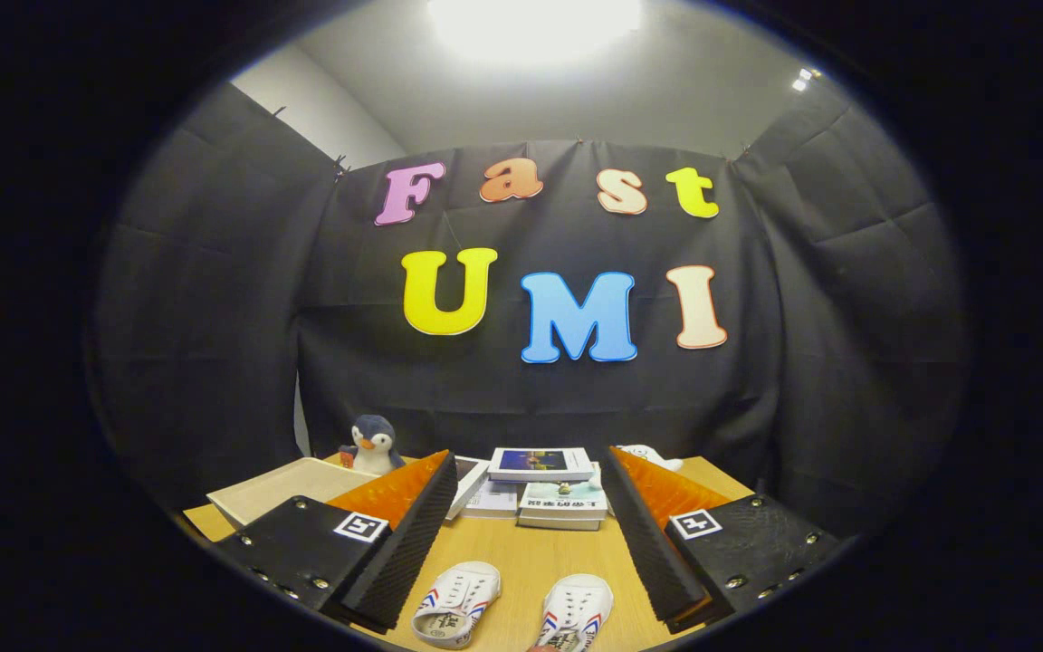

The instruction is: Open the storage box then place both shoes into the box .Put the left shoe in first, then the right shoe, with the right side of both shoes facing outward in a uniform manner.

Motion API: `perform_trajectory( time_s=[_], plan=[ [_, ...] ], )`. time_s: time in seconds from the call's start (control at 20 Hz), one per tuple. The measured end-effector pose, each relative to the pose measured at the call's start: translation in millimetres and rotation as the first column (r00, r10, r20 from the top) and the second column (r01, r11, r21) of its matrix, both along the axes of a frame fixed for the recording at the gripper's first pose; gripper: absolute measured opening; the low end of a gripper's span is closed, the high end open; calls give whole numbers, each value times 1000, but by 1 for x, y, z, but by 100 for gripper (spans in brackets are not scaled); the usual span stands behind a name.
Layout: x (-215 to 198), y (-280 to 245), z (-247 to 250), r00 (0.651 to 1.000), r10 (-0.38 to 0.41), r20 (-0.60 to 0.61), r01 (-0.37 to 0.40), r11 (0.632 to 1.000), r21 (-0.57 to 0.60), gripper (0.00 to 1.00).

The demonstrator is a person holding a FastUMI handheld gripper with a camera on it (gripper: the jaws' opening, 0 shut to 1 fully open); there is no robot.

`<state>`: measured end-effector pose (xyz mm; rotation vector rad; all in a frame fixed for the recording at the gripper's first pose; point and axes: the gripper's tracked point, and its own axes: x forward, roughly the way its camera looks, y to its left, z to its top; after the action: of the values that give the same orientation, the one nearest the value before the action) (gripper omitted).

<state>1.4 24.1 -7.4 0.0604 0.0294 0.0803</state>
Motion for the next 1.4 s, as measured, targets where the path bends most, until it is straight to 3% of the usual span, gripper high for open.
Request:
perform_trajectory(
  time_s=[0.4, 0.6, 0.9, 1.25, 1.4],
  plan=[
    [7, 48, -31, 985, 143, -99, -132, 985, 107, 97],
    [8, 75, -59, 955, 229, -191, -187, 959, 213, 99],
    [3, 114, -99, 871, 376, -315, -227, 878, 422, 99],
    [-4, 147, -143, 757, 503, -416, -176, 771, 612, 99],
    [-7, 163, -158, 706, 560, -434, -135, 708, 693, 99]
  ],
)
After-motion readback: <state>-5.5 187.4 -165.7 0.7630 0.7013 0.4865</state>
